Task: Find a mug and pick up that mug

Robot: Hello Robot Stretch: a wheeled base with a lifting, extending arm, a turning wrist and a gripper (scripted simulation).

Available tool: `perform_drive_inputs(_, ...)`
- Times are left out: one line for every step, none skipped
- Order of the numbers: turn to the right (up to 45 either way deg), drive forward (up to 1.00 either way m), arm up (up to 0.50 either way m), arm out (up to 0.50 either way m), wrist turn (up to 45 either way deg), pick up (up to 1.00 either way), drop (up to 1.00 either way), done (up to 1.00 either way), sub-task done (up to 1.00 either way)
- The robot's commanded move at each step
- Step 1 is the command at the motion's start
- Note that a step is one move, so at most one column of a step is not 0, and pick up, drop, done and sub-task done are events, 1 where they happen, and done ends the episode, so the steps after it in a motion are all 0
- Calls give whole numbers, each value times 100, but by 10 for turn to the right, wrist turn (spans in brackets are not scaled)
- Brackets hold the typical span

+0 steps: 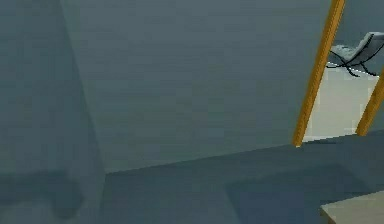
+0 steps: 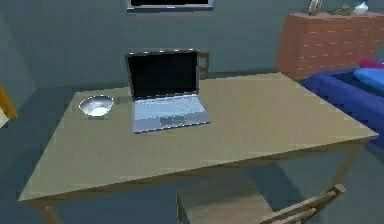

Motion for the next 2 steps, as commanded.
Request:
perform_drive_inputs(120, 0, 0, 0, 0, 0, 0, 0, 0)
perform_drive_inputs(0, 10, 0, 0, 0, 0, 0, 0, 0)
